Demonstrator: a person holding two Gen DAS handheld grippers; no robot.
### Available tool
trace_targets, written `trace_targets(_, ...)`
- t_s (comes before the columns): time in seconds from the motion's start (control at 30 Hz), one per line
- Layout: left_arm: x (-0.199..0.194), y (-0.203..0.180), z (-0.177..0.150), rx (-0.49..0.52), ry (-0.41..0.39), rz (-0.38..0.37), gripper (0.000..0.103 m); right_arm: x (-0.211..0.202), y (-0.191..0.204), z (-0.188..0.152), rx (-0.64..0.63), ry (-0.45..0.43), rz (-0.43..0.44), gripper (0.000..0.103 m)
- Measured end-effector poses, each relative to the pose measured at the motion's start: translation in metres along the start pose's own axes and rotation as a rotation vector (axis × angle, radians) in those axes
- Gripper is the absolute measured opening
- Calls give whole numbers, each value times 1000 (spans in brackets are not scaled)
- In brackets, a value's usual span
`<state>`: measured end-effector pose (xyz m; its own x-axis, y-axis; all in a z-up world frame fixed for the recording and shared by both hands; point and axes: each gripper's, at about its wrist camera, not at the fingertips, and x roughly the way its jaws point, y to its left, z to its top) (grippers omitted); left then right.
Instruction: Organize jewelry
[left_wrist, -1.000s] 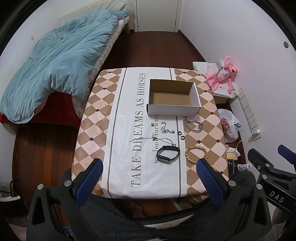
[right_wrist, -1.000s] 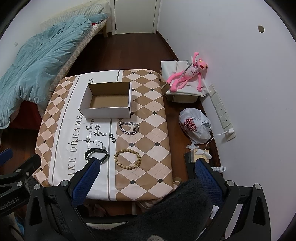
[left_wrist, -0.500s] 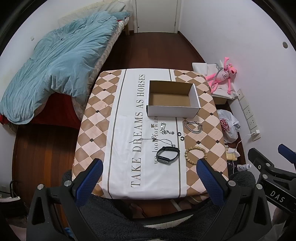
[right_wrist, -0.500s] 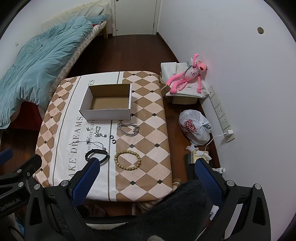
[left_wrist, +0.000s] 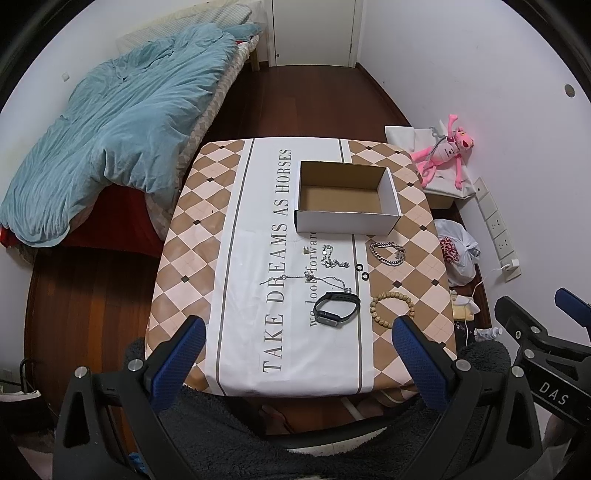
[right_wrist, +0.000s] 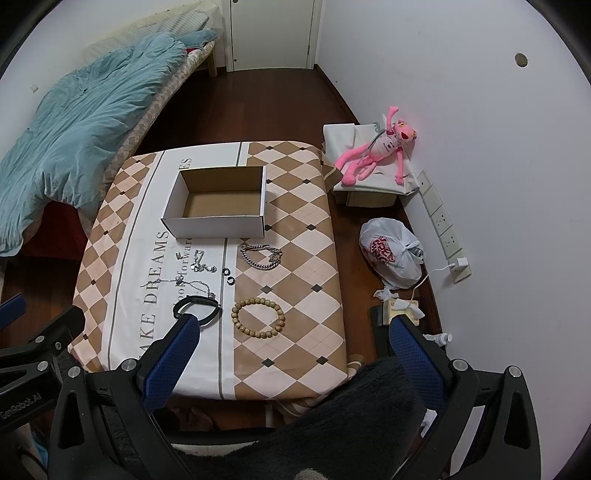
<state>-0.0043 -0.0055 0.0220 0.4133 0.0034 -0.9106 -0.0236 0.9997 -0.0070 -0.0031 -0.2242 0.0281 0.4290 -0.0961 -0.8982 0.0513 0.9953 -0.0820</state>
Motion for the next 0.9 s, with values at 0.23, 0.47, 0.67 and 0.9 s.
trace_targets(0.23,-4,1,2,0,-4,0,103,-1,0,1,0,-3,0,103)
trace_targets(0.47,-7,1,5,-1,-7,-1,103,-8,-2,7,-4,-15,2,103)
trace_targets(0.67,-6,2,3,-1,-8,-1,103,-9,-3,5,-3,-20,4,103)
trace_targets(0.9,-9,2,7,-4,-12,-4,103,-12,0,6,0,-32,4,103)
